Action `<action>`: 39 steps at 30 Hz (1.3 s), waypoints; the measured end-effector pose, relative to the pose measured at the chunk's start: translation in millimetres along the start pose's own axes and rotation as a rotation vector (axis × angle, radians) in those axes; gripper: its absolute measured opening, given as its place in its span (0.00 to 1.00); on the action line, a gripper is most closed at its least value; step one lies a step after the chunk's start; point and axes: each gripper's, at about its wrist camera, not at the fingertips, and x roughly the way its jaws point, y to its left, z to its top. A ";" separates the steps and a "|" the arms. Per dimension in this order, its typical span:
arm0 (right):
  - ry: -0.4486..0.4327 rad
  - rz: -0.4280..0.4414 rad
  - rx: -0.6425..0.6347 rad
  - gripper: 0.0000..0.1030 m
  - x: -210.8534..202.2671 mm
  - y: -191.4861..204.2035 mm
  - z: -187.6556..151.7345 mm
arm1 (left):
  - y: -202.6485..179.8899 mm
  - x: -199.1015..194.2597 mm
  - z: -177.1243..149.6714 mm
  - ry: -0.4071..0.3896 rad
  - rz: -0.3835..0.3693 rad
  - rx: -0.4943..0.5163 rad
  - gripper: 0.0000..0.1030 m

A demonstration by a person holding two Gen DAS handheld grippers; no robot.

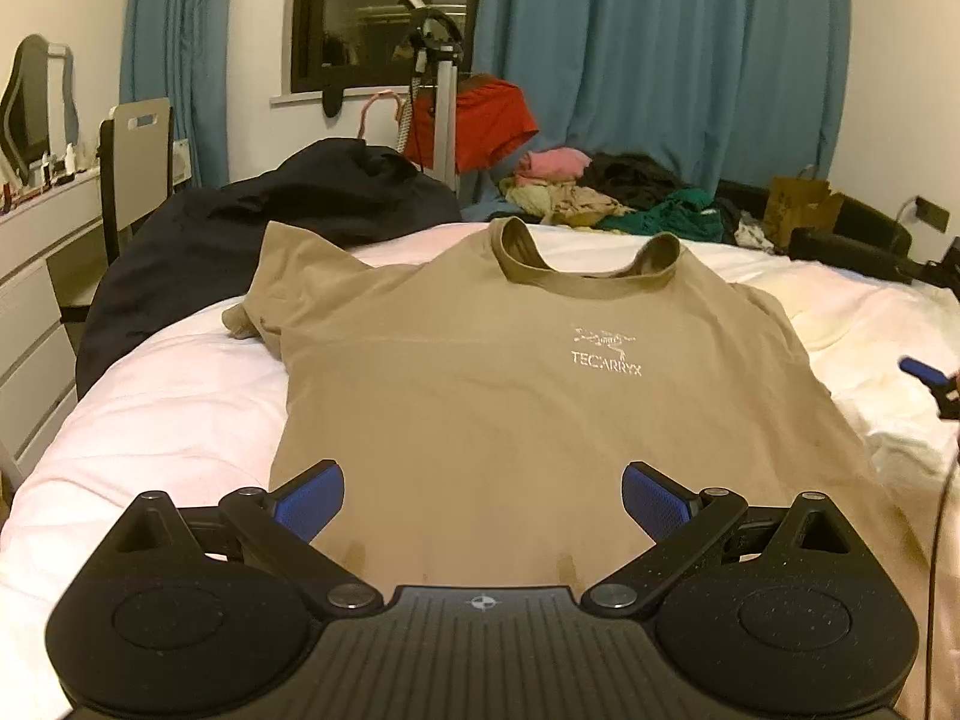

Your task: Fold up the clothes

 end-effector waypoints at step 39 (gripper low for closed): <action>0.322 0.036 -0.758 0.26 71.9 109.1 -158.4 | -2.2 24.4 5.7 -0.005 -0.088 -0.041 0.97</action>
